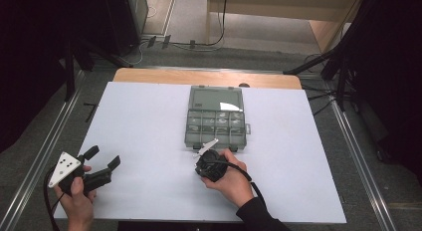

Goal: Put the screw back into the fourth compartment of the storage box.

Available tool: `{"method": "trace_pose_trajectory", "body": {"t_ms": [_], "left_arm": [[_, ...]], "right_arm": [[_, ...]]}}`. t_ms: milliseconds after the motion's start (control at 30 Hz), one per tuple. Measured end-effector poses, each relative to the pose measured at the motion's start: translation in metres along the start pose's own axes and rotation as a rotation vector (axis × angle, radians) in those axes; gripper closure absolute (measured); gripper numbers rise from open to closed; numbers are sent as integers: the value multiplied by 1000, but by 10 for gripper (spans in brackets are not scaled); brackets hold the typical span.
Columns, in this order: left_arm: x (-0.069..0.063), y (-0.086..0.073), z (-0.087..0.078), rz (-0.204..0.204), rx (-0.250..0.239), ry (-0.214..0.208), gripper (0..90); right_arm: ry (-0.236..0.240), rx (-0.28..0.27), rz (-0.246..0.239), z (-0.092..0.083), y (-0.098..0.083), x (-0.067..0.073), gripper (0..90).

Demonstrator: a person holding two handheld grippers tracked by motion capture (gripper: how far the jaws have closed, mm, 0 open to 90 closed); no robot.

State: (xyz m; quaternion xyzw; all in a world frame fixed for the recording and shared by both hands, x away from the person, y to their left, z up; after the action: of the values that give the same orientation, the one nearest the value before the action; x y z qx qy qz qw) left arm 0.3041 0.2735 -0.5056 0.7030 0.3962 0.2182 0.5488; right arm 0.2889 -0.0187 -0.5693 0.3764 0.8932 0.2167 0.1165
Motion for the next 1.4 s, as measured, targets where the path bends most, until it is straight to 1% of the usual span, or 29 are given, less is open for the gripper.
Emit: {"method": "trace_pose_trajectory", "body": {"t_ms": [100,133,233,333,367,433,533,633,700,733,800,833,900,933,967,1033,1133,1167,1233,1400], "left_arm": [[0,0,0,1,1,-1,163],[0,0,-1,1,-3,-1,163],[1,0,-1,-1,-1,1,163],[2,0,-1,-3,-4,1,163],[2,0,-1,-2,-3,3,163],[2,0,-1,-2,-4,3,163],[1,0,-1,-2,-6,1,163],[0,0,-1,-1,-3,2,163],[0,1,-1,0,-3,1,163],[0,0,-1,-1,-2,1,163],[0,0,-1,-2,-3,-1,163],[0,0,-1,-3,-3,1,163],[0,0,-1,-1,-2,-1,163],[0,0,-1,-2,-2,-2,163],[0,0,0,-1,-3,-2,163],[0,0,-1,1,0,-1,163],[0,0,0,0,-3,-2,163],[0,0,0,0,2,1,163],[-1,0,0,0,2,2,163],[-1,0,0,-1,2,0,163]], "right_arm": [[0,0,7,-1,0,0,900],[11,-4,12,-1,1,0,900],[21,-7,13,-2,1,-2,900],[17,-16,22,-7,2,-5,900],[12,-24,27,-11,4,-10,900],[11,-26,26,-13,4,-11,900],[14,-45,48,-21,7,-18,900],[14,-48,55,-24,8,-21,900],[7,-49,46,-27,9,-23,900],[1,-53,45,-31,10,-27,900],[0,-57,47,-32,10,-29,900],[2,-60,61,-34,11,-30,900],[-1,-65,69,-36,11,-34,900],[1,-68,66,-37,12,-36,900],[0,-66,77,-39,12,-37,900],[-6,-69,76,-41,12,-41,900],[-12,-80,87,-46,14,-48,900],[-19,-86,101,-50,16,-54,900],[-19,-88,102,-51,16,-56,900],[-29,-101,118,-56,19,-68,900]]}}
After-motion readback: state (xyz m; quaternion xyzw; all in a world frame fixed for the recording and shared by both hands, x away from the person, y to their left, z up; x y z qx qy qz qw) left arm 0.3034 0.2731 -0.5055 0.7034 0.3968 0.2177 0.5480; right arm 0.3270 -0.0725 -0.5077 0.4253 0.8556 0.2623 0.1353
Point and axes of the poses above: each handheld gripper's, and its own axes: z roughly forward along the jaws, y roughly out of its top, x roughly to its left, the point moved 9 cm from there along z, roughly forward along the jaws, and after that the axes turned 9 degrees about -y, right-handed, at the moved point
